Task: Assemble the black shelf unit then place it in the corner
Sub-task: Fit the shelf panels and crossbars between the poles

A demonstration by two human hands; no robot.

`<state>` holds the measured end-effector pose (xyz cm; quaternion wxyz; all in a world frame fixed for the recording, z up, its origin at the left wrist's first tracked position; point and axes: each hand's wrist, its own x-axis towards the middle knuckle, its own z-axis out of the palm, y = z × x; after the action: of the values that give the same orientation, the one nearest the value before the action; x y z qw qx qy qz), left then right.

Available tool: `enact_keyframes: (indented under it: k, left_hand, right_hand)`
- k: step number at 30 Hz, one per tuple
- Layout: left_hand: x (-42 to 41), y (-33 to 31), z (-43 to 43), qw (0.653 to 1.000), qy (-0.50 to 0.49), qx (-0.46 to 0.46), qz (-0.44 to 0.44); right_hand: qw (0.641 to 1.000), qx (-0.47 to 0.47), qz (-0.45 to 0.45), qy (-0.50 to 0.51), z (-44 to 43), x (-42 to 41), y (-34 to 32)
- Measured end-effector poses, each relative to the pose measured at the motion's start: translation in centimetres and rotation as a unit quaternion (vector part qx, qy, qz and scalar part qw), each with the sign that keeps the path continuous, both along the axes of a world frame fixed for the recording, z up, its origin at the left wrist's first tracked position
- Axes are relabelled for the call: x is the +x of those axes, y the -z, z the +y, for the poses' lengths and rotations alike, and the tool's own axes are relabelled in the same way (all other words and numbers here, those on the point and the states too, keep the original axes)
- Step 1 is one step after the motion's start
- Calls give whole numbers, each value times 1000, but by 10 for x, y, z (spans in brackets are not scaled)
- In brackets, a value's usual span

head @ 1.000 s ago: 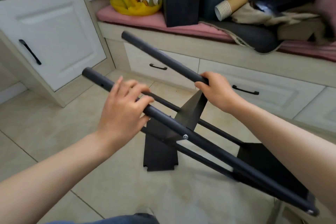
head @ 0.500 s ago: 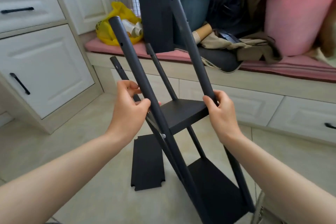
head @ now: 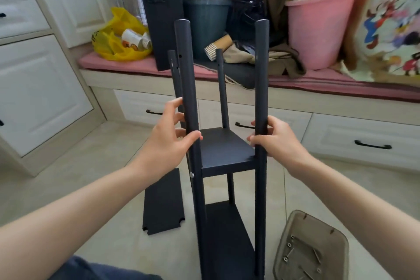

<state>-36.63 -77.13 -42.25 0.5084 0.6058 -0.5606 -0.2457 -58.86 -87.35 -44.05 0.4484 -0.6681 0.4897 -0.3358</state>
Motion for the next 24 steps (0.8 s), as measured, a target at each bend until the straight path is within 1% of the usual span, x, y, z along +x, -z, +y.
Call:
enact_keyframes:
  k: [3,6,12,15,19,24]
  left_hand:
    - [1,0,1,1000,8,-8,-12]
    - [6,3,2,1000,5,-8,-29]
    - [1,17,3,997,10,-18,-68]
    - [-7,27,6,997,12,-16,-80]
    - [-9,44,11,995,23,20,-94]
    - [1,53,11,993,22,29,-110]
  right_hand:
    - [998,33,2,-52,3,-16,-11]
    - [996,34,15,-83,11,-25,-13]
    - [996,36,7,-78,27,-38,-6]
    - [996,39,32,-68,33,-44,0]
    - [993,37,86,-73,43,-45,17]
    - [991,16,96,-91,50,-43,29]
